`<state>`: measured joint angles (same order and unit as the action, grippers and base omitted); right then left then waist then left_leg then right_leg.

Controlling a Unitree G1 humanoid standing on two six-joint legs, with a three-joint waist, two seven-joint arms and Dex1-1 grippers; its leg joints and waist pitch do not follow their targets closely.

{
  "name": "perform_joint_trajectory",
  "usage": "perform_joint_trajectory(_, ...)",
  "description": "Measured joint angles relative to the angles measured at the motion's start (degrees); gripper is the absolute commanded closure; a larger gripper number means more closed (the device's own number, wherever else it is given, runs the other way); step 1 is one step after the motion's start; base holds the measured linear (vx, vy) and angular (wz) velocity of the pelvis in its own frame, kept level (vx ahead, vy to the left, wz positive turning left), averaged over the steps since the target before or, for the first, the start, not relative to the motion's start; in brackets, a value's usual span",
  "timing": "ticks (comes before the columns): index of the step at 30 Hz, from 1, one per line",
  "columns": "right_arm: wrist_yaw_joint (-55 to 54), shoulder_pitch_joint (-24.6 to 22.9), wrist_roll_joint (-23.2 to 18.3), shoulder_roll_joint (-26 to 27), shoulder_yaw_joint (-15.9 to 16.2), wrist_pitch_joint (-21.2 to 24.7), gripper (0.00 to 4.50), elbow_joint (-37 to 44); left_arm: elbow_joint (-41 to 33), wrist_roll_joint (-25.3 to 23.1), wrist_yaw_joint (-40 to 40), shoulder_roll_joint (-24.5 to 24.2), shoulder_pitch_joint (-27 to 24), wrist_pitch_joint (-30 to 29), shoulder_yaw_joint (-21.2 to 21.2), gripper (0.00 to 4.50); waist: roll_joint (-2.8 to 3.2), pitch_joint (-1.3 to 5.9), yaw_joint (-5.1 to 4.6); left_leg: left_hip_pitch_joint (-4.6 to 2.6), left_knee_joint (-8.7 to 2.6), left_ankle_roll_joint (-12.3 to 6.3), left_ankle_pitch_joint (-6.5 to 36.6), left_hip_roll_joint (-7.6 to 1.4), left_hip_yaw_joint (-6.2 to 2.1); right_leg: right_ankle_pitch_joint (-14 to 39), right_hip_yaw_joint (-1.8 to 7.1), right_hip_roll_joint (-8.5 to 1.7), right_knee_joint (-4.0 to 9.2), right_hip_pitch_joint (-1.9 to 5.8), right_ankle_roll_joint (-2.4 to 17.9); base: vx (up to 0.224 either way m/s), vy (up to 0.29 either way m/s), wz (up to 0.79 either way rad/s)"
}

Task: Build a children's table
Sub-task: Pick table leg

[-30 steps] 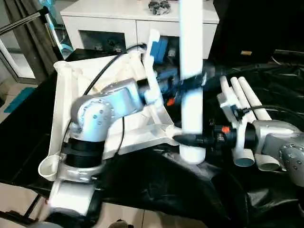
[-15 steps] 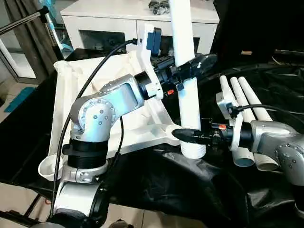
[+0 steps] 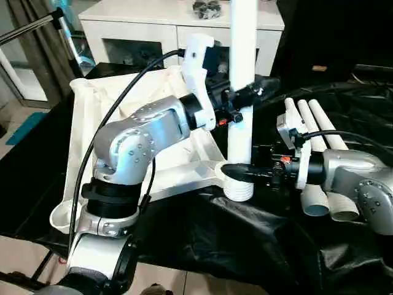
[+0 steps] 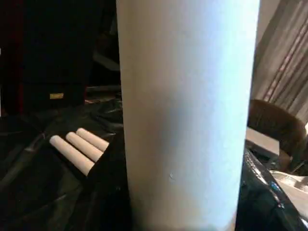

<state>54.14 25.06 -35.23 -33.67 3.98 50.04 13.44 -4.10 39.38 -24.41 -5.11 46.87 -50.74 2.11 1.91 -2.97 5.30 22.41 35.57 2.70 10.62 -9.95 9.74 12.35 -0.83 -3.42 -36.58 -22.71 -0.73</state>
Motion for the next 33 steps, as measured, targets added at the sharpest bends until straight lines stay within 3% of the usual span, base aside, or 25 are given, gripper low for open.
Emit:
perform_joint_trajectory(25, -3.6, 1.5, 1.9, 1.9, 3.3, 1.2, 1.28, -2.3, 0.0, -0.8, -2.4, 0.4, 0.0, 0.0, 1.2, 2.71, 0.02, 0.01, -0.07, 0.00, 0.00, 0.04, 0.0, 0.00, 0.00, 0.0, 0.00, 0.00, -0.04, -0.01, 0.0, 0.000, 0.000, 0.00)
perform_joint_trajectory(33, -3.5, 1.5, 1.9, 2.0, 3.4, 1.2, 2.00, -2.3, 0.0, -0.8, -2.8, 0.5, 0.0, 0.0, 1.2, 2.71, 0.02, 0.01, -0.07, 0.00, 0.00, 0.04, 0.0, 0.00, 0.00, 0.0, 0.00, 0.00, -0.04, -0.01, 0.0, 0.000, 0.000, 0.00)
